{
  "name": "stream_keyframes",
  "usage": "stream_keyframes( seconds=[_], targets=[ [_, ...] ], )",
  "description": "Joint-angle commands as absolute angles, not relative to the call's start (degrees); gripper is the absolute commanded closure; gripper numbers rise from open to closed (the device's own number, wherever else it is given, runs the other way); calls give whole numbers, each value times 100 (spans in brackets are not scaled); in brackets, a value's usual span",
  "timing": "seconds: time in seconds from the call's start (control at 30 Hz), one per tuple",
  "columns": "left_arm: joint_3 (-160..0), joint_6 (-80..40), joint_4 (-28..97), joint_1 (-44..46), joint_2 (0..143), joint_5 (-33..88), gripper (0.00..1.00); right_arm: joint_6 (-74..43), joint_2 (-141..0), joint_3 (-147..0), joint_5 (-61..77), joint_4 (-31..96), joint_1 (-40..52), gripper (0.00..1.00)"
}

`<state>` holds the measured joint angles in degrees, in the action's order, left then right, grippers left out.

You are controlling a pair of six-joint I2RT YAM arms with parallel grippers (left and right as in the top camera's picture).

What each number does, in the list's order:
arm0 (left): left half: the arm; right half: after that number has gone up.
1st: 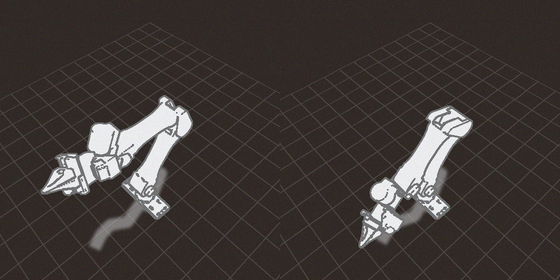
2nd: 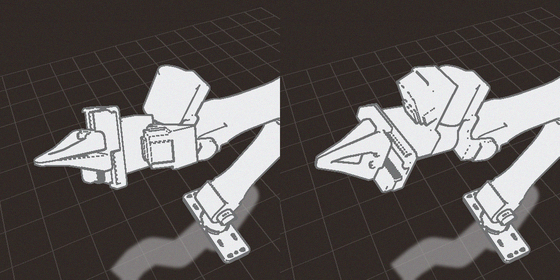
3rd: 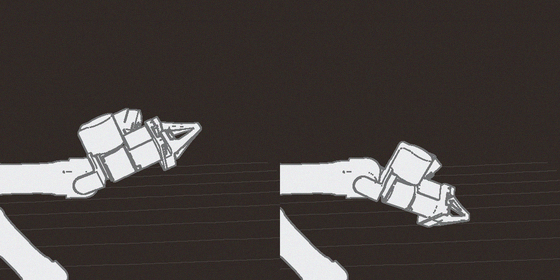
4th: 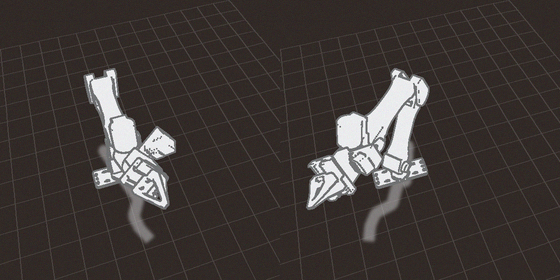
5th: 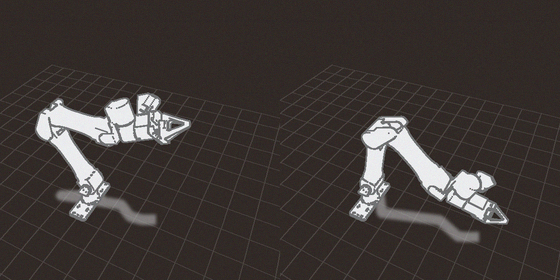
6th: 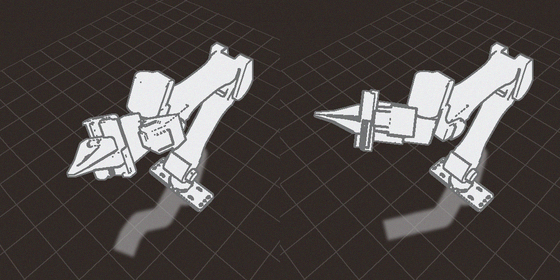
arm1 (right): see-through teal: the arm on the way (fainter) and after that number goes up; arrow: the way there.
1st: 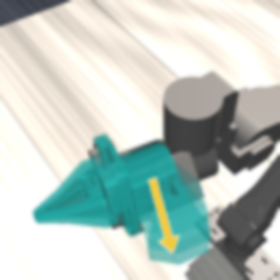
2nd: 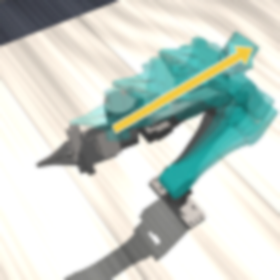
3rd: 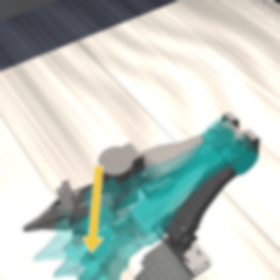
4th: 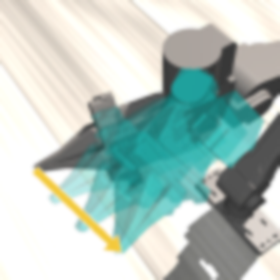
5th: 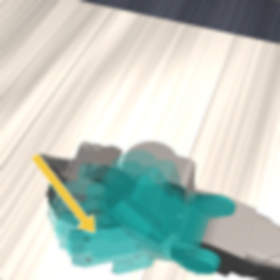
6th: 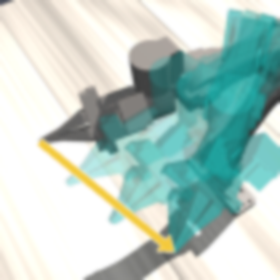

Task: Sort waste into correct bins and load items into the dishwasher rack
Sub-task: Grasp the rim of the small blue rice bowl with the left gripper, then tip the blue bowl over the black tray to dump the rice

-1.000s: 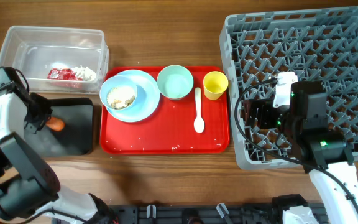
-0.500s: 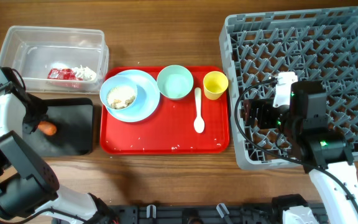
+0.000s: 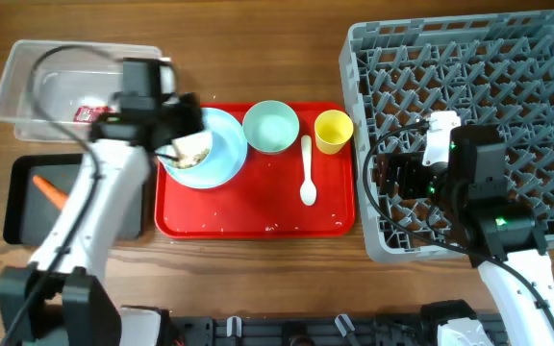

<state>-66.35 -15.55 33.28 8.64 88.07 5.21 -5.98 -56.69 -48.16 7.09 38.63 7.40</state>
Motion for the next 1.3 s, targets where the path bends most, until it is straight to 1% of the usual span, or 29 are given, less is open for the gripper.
stream_keyframes(
  seconds=[0.0,0.07,0.1,0.17,0.3,0.43,0.6,0.67,0.8,0.87,0.93,1.07,1.17,1.27],
  targets=[
    [-6685,-1245,3251,1817,9166,-32,40,-617,-5680,-4917,735,3859,753,0],
    [-6685,-1422,3232,2064,9443,-486,39,-617,-5680,-4917,735,3861,753,0],
    [-6687,-1437,3210,2102,9605,-513,39,-617,-5680,-4917,735,3859,753,0],
    [-6687,-1435,3194,2093,9854,-635,44,-617,-5680,-4917,735,3861,753,0],
    [-6687,-1433,3074,2078,9915,-1144,44,-617,-5680,-4917,735,3859,753,0],
    [-6663,-1450,3253,2073,10031,-1166,45,-617,-5680,-4917,735,3859,753,0],
    [-6663,-1584,3301,2071,10501,-1212,46,-615,-5680,-4917,735,3861,753,0],
    [-6663,-1584,3299,2073,10632,-1210,54,-617,-5680,-4917,735,3863,753,0],
    [-6663,-1586,3310,2073,10632,-1210,84,-617,-5680,-4917,735,3868,753,0],
    [-6663,-1586,3350,2073,10632,-1210,91,-620,-5680,-4917,738,3865,753,0],
    [-6665,-1586,3365,2073,10630,-1210,96,-617,-5680,-4917,735,3865,753,0],
    [-6678,-1590,3472,2073,10514,-1208,96,-617,-5680,-4917,735,3887,753,0],
    [-6711,-1859,3857,2064,9828,-1179,96,-617,-5680,-4917,735,3892,753,0],
    [-6711,-1890,4091,1802,8989,-672,96,-620,-5680,-4917,733,3929,753,0]
  ],
)
